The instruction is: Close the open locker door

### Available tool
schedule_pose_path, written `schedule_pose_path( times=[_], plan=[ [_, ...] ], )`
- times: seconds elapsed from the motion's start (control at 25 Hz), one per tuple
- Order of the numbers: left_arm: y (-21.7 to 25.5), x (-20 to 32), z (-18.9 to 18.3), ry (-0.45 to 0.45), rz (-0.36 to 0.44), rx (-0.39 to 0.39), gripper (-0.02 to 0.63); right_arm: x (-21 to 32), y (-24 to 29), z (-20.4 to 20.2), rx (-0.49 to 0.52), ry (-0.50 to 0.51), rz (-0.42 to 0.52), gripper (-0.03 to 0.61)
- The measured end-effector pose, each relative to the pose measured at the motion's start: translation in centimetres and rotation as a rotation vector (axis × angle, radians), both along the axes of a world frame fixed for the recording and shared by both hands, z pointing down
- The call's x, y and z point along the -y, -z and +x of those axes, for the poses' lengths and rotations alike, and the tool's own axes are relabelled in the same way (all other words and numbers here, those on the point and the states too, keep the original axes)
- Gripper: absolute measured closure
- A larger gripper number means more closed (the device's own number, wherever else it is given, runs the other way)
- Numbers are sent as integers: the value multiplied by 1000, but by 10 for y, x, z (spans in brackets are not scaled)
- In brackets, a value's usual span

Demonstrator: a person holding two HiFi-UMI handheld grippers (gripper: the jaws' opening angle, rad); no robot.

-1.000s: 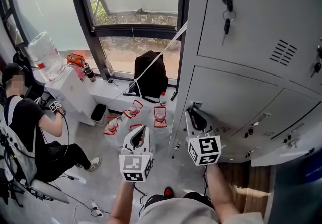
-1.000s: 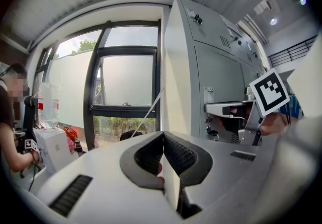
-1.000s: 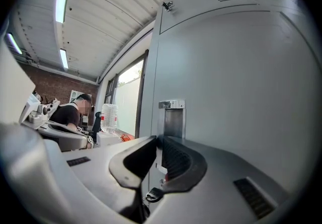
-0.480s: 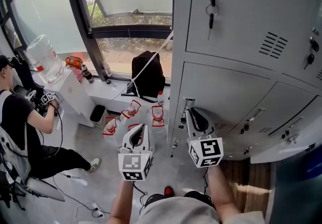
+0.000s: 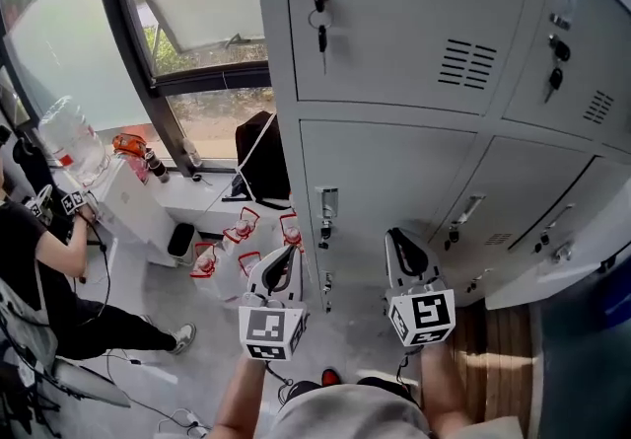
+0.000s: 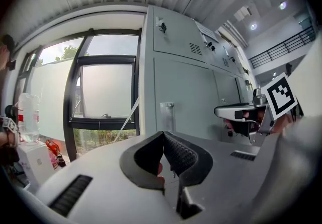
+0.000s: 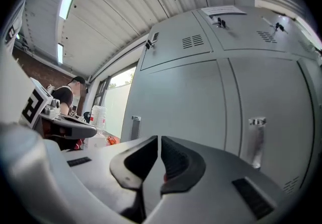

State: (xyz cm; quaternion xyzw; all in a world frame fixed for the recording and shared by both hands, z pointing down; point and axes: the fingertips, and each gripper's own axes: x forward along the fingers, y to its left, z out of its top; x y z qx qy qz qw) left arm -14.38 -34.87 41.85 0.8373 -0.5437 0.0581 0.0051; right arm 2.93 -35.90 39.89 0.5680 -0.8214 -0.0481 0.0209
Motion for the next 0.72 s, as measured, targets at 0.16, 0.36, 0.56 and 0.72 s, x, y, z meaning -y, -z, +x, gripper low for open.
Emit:
schedule_pose_path(
  times=[0.16,0.36,0.56,0.72],
  plan=[
    [-3,-9,30,-53,-2,6,592,-25,-9,32,0,-43,-2,557],
    [-13,-22,52,-89,-22,6,592,-53,-26,59,9,-93,-26,558],
    [-28,-36,65,-103,-56,17,592,-73,-40,69,26,-106,-51,559],
    [-34,-44,65,-98,-71,19,592,-83,-52,73,39,-112,-73,559]
  ],
)
